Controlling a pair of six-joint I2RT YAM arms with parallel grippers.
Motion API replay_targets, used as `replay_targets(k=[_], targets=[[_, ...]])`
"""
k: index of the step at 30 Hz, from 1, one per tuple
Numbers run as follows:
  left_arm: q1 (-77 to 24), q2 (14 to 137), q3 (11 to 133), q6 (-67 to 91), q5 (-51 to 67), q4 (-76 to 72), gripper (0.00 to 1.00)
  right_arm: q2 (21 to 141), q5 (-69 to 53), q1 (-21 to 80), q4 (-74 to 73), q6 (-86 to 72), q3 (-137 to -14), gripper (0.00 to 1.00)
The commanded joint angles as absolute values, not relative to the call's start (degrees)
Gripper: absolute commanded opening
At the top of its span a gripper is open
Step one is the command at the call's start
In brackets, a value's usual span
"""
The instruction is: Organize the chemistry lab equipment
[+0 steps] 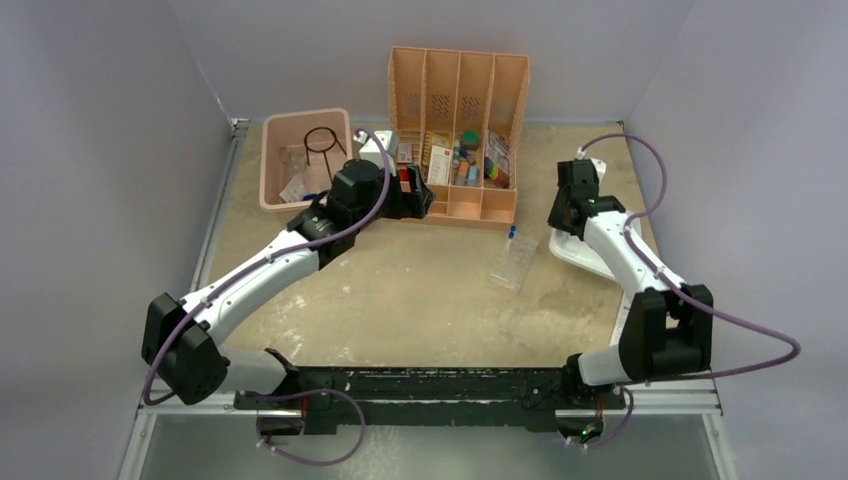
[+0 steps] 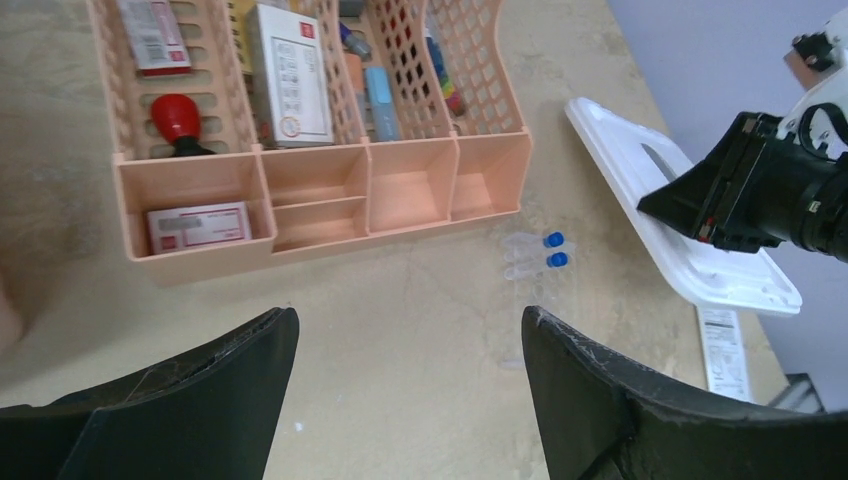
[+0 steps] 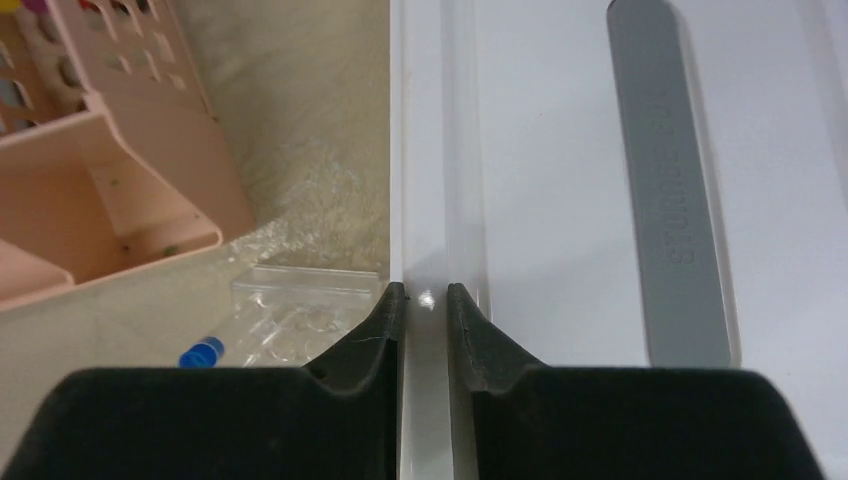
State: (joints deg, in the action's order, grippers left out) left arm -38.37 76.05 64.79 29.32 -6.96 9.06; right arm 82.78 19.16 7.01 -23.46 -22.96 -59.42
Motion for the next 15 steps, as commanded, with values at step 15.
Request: replay_targets(k=[15], targets=[[-45.26, 96.92, 77.74, 50.42, 9.12, -9.54, 0.75, 78.74, 18.00, 5.43, -26.03, -30.74, -63.55, 0.16]])
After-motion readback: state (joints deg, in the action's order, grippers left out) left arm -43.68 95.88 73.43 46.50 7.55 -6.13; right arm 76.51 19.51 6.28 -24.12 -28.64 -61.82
